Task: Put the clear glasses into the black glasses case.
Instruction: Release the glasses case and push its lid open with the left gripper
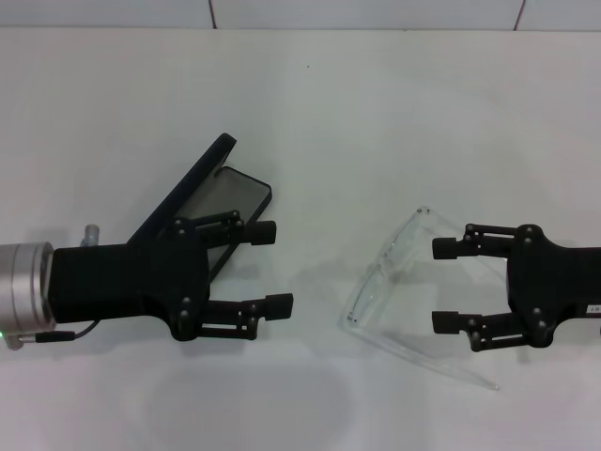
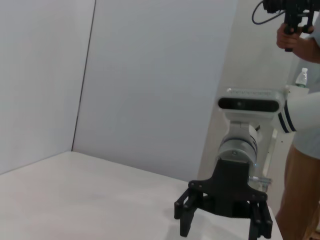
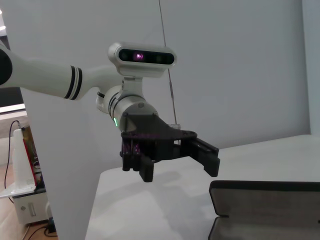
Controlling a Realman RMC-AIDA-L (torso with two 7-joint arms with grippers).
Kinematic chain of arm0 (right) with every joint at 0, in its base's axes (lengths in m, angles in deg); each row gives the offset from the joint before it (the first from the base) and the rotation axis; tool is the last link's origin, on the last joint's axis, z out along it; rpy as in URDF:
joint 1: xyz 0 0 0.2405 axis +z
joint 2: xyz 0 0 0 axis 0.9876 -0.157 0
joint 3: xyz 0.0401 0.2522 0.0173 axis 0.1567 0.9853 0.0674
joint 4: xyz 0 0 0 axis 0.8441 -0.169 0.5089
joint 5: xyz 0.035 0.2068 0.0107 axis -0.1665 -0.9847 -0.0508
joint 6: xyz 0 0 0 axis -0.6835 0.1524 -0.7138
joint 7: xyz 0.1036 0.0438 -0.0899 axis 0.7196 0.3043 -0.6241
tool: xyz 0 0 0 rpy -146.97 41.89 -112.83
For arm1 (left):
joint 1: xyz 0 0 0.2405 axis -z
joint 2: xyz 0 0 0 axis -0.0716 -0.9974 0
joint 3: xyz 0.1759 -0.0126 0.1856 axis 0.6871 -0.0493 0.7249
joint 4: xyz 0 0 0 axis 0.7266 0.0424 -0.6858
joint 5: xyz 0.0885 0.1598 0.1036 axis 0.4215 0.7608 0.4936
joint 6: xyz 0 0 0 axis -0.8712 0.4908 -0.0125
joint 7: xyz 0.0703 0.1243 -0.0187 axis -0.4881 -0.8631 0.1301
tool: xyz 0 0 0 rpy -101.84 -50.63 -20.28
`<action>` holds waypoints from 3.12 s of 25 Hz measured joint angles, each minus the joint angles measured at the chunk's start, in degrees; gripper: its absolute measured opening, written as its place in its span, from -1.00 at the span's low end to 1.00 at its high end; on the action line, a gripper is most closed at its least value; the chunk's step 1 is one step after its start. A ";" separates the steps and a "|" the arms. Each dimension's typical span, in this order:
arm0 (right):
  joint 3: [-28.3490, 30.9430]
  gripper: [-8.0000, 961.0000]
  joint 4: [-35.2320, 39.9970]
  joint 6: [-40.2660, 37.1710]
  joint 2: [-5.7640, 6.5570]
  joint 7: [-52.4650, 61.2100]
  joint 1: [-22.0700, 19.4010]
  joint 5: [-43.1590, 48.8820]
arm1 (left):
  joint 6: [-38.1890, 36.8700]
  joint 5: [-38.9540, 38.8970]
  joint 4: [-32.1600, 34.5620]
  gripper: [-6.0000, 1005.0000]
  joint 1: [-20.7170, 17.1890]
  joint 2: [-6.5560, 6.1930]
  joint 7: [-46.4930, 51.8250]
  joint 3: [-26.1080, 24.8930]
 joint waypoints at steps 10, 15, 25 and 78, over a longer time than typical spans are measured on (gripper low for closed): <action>0.08 0.68 -0.45 0.28 -0.21 -0.62 -0.12 0.06 | 0.14 0.05 -0.09 0.73 -0.01 0.14 -0.52 -0.17; -0.12 0.68 -0.63 0.55 -0.26 -0.68 -0.15 -0.02 | 0.16 0.06 -0.09 0.73 0.00 0.14 -0.53 -0.14; 0.21 0.68 -1.39 0.64 -0.59 -0.69 -0.12 -0.51 | 0.71 -0.11 8.08 0.72 0.40 2.06 14.93 -8.63; 0.34 0.68 -3.11 4.37 -0.80 -1.58 1.16 -2.42 | 10.90 68.38 30.54 0.59 22.39 2.24 87.38 19.74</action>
